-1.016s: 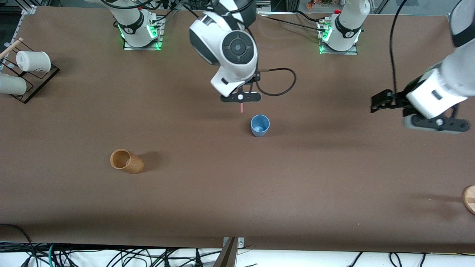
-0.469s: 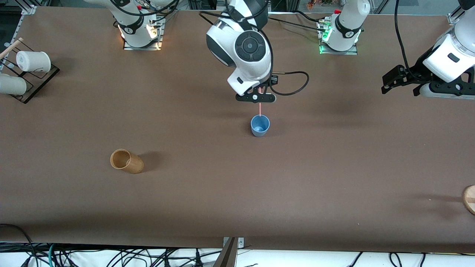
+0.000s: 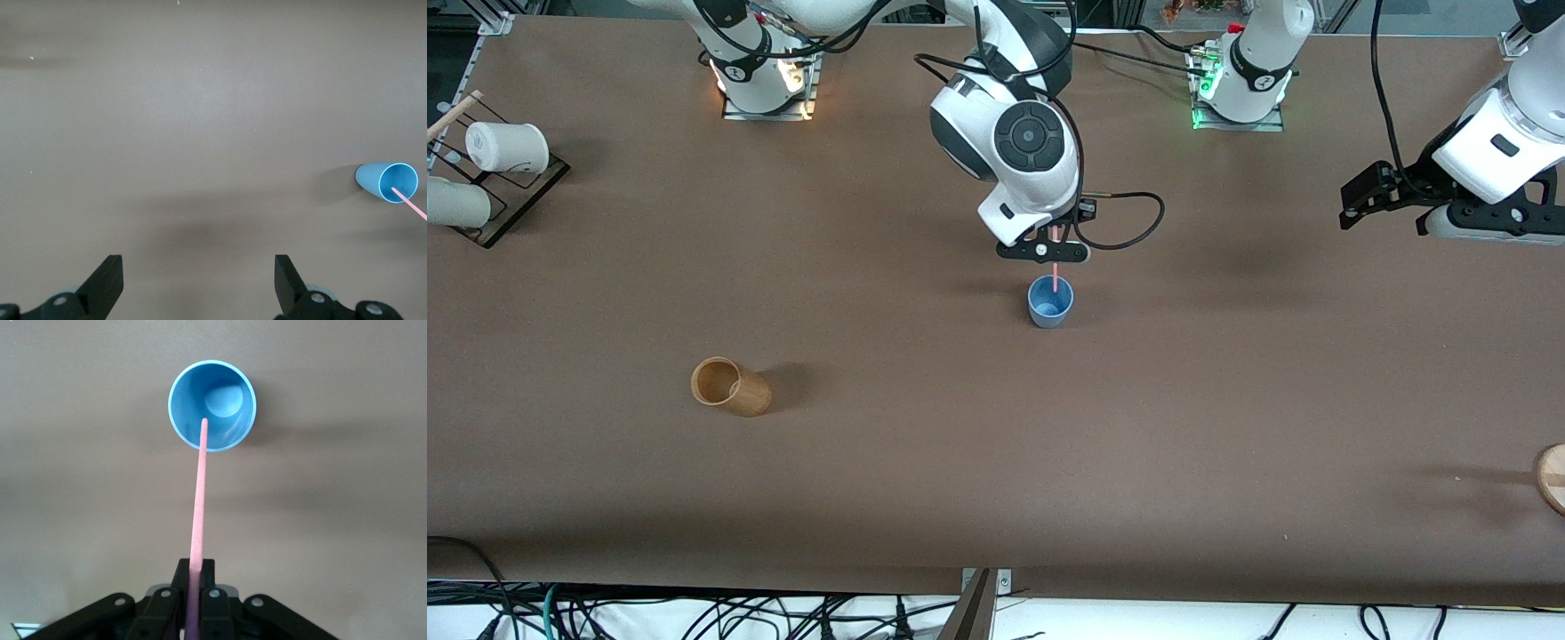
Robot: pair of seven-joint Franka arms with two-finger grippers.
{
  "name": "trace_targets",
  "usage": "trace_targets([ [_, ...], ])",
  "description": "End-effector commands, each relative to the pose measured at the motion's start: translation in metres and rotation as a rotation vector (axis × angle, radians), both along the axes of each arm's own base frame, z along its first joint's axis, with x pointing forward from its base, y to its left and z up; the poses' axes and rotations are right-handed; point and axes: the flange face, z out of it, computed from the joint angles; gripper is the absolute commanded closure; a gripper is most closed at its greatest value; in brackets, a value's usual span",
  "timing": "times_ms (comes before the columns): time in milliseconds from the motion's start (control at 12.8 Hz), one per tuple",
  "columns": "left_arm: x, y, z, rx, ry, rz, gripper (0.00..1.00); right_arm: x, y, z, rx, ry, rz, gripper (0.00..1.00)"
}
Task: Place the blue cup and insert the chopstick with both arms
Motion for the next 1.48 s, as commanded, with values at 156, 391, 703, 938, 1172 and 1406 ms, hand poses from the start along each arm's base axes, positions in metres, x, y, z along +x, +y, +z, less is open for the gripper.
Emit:
trace_targets([
  [156, 0.002, 0.0, 0.004, 0.025, -0.011, -0.033, 0.0, 0.034, -0.022, 0.017, 0.031, -0.049, -0.038, 0.0],
  [391, 0.002, 0.0, 0.004, 0.025, -0.011, -0.035, 0.0, 0.084, -0.087, 0.054, -0.016, -0.13, -0.073, 0.0],
  [703, 0.004, 0.0, 0.001, 0.024, -0.006, -0.035, 0.0, 0.117, -0.223, 0.102, -0.07, -0.18, 0.123, 0.0],
  [938, 0.004, 0.006, 0.001, 0.024, -0.006, -0.027, 0.0, 0.121, -0.34, 0.132, -0.074, -0.192, 0.216, 0.0],
  [1172, 0.004, 0.006, 0.001, 0.024, -0.006, -0.026, 0.0, 0.109, -0.434, 0.156, -0.086, -0.202, 0.278, 0.0],
  [1406, 0.005, 0.007, 0.001, 0.024, -0.004, -0.027, 0.0, 0.089, -0.46, 0.178, -0.126, -0.207, 0.266, 0.0],
])
